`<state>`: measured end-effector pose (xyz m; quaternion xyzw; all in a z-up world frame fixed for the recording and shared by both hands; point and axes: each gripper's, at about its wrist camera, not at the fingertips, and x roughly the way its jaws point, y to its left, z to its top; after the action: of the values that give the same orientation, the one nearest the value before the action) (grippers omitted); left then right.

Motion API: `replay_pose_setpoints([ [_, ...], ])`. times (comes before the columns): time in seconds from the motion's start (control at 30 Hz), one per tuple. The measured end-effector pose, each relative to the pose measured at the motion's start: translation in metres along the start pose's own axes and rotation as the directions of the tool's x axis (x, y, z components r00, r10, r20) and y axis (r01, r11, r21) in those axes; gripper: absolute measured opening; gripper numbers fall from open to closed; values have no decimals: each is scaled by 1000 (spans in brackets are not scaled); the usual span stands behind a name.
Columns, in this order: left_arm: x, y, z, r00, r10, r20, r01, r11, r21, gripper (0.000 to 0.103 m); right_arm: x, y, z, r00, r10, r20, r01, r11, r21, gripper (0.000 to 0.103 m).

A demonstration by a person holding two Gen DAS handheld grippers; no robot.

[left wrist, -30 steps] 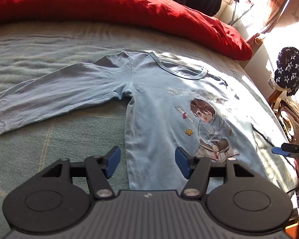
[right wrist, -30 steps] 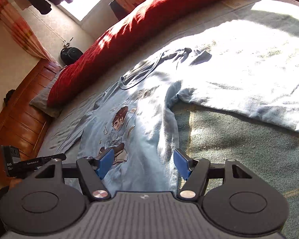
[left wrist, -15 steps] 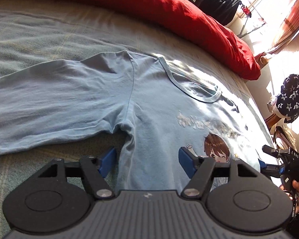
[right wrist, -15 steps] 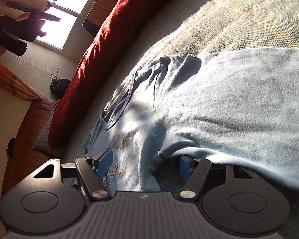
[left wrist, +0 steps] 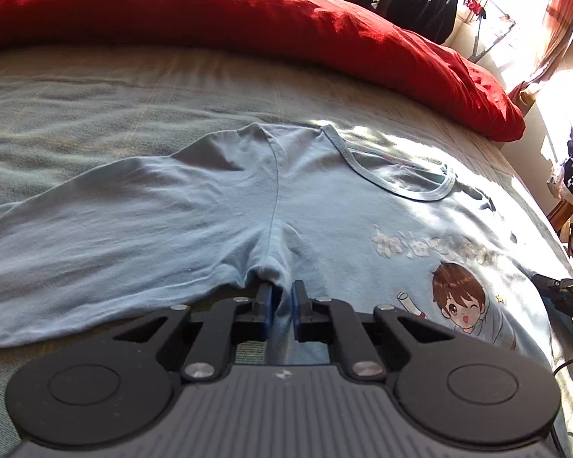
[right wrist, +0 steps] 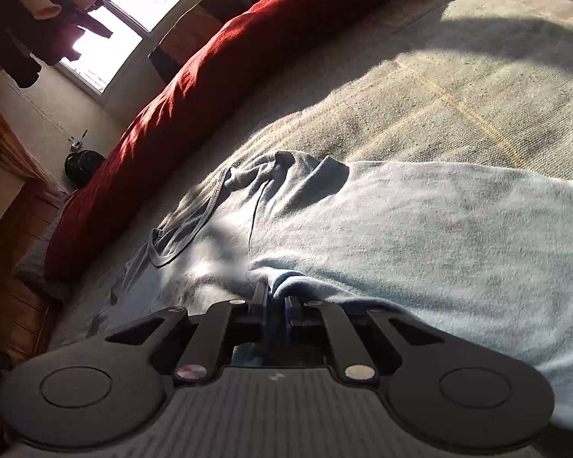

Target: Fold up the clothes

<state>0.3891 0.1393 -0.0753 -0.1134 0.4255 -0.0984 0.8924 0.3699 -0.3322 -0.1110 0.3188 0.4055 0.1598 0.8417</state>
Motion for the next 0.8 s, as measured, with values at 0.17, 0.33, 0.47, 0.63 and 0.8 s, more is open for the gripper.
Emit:
replay_pose_setpoints([
  [0.17, -9, 1, -3, 999, 15, -29, -15, 1000, 20, 9, -17, 13, -6, 999, -52, -18, 49, 993, -107, 14],
  [0.33, -37, -8, -20, 999, -36, -41, 39, 997, 68, 23, -33, 25, -12, 994, -105, -31, 96, 972, -213, 38],
  [0.47, -59, -12, -47, 997, -27, -73, 33, 996, 84, 38, -53, 23, -49, 992, -68, -104, 50, 985, -164, 39],
  [0.63, -83, -12, -90, 991, -3, -135, 14, 996, 84, 46, -71, 18, -93, 987, -18, -162, 1, 995, -104, 39],
  [0.8, -104, -10, -121, 988, 8, -152, 1, 998, 61, 56, -84, 12, -114, 986, 33, -163, -38, 999, -28, 39],
])
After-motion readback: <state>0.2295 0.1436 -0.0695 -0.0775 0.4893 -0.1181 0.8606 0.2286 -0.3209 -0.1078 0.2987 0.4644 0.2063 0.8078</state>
